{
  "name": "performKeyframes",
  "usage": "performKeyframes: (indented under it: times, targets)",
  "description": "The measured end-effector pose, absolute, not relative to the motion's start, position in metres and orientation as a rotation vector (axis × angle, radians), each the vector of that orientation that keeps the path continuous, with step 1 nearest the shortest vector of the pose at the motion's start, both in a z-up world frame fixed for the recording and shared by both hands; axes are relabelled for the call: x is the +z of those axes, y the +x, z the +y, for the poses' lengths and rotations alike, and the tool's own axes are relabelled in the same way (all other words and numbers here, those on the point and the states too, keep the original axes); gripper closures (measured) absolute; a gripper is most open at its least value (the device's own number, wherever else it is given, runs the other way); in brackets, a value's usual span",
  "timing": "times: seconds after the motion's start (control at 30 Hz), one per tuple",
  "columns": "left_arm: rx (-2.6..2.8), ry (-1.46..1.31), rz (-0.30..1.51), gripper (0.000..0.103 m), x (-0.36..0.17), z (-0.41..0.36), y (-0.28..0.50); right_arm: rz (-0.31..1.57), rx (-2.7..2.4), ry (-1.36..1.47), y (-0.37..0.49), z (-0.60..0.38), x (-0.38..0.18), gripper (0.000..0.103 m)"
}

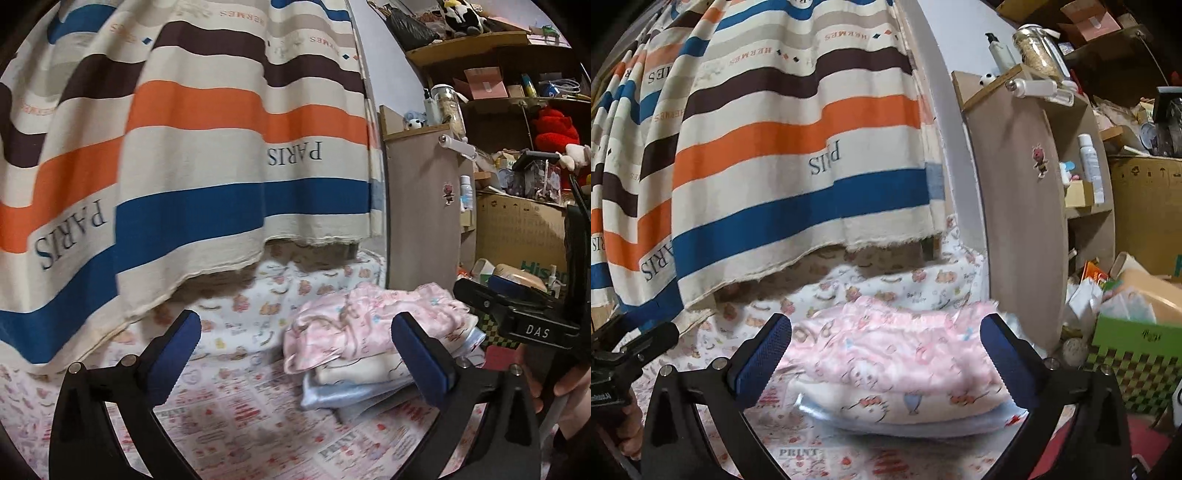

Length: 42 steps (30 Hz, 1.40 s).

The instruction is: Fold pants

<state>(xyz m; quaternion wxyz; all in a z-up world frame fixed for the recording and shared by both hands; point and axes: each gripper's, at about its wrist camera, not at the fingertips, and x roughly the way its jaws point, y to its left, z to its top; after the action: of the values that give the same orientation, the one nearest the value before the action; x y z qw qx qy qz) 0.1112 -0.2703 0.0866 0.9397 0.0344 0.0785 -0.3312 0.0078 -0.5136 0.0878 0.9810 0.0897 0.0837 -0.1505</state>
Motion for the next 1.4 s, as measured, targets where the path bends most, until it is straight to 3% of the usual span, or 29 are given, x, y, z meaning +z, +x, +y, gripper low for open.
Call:
performKeyframes:
  times: [0.53,0.83,1.4]
  targets:
    - [-0.666,0.086,0.255,0.001,0.025,-0.255,0.128,0.294,-0.315,0.118,0.047,-0.492,0.021,0.001]
    - [-0.597,0.066,0.328,0.001,0.006,-0.253,0.145,0.366,-0.351,0.104,0.062,-0.494,0.015,0.001]
    - [-0.546,0.074,0.329,0.001,0.006,-0.250,0.146,0.330,-0.343,0.038,0.058,-0.480,0.018,0.001]
